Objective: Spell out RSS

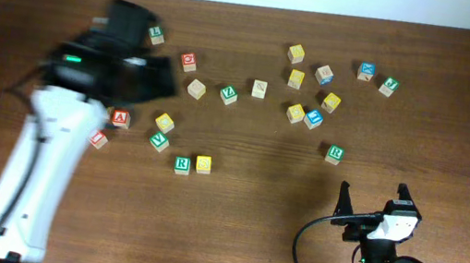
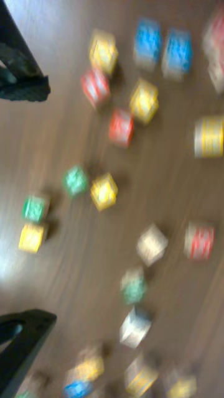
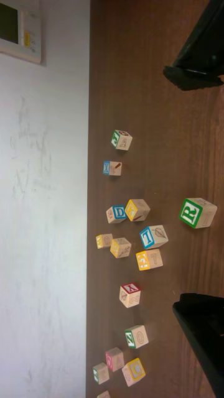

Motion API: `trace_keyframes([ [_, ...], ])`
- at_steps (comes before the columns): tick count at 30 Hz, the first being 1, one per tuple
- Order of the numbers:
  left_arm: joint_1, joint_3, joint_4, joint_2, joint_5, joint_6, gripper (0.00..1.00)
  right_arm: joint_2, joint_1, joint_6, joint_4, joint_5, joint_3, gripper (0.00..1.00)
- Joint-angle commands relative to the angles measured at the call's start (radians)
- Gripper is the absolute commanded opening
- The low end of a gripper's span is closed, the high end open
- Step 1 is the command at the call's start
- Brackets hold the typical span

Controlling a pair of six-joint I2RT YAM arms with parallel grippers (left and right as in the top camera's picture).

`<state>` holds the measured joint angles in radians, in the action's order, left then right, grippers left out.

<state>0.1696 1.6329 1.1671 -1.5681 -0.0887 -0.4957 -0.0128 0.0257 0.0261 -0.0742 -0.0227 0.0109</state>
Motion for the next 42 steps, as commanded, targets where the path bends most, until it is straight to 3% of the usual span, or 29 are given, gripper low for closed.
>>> trace_keyframes([
  [1, -0.222, 0.003, 0.074, 0.013, 0.053, 0.011, 0.99, 0.007, -0.006, 0.004, -0.005, 0.009, -0.005, 0.98],
  [6, -0.422, -0.052, 0.111, 0.013, 0.113, 0.012, 0.99, 0.007, -0.006, 0.014, 0.006, 0.0, -0.005, 0.98],
  [9, -0.454, -0.067, 0.121, 0.013, 0.138, 0.011, 0.99, 0.008, -0.006, 0.25, 0.085, -0.288, -0.005, 0.98],
  [10, -0.455, -0.077, 0.126, 0.013, 0.138, 0.011, 0.99, 0.008, -0.006, 0.404, 0.09, -0.503, -0.005, 0.98],
  [11, -0.454, -0.081, 0.126, 0.013, 0.138, 0.011, 0.99, 0.007, -0.006, 0.465, 0.083, -0.613, -0.005, 0.98],
  [13, -0.453, -0.084, 0.125, 0.012, 0.138, 0.011, 0.99, 0.008, -0.006, 0.573, 0.114, -0.716, -0.005, 0.98],
  [15, -0.453, -0.084, 0.126, 0.013, 0.137, 0.012, 0.99, 0.008, -0.006, 0.659, 0.198, -0.723, -0.005, 0.98],
  [20, -0.453, -0.084, 0.126, 0.013, 0.137, 0.012, 0.99, 0.007, -0.006, 0.772, 0.676, -0.693, 0.008, 0.98],
  [23, -0.454, -0.084, 0.126, 0.013, 0.137, 0.012, 0.99, 0.007, -0.006, 0.819, 0.748, -0.566, 0.091, 0.98],
  [28, -0.454, -0.084, 0.126, 0.013, 0.137, 0.012, 0.99, -0.052, -0.006, 0.629, 0.612, -0.515, 0.33, 0.98],
  [35, -0.454, -0.084, 0.126, 0.013, 0.137, 0.012, 0.99, -0.402, -0.006, 0.184, -0.038, -0.565, 0.856, 0.98],
  [42, -0.454, -0.084, 0.126, 0.013, 0.137, 0.012, 0.99, -0.859, -0.006, 0.066, -0.44, -0.586, 1.251, 0.98],
])
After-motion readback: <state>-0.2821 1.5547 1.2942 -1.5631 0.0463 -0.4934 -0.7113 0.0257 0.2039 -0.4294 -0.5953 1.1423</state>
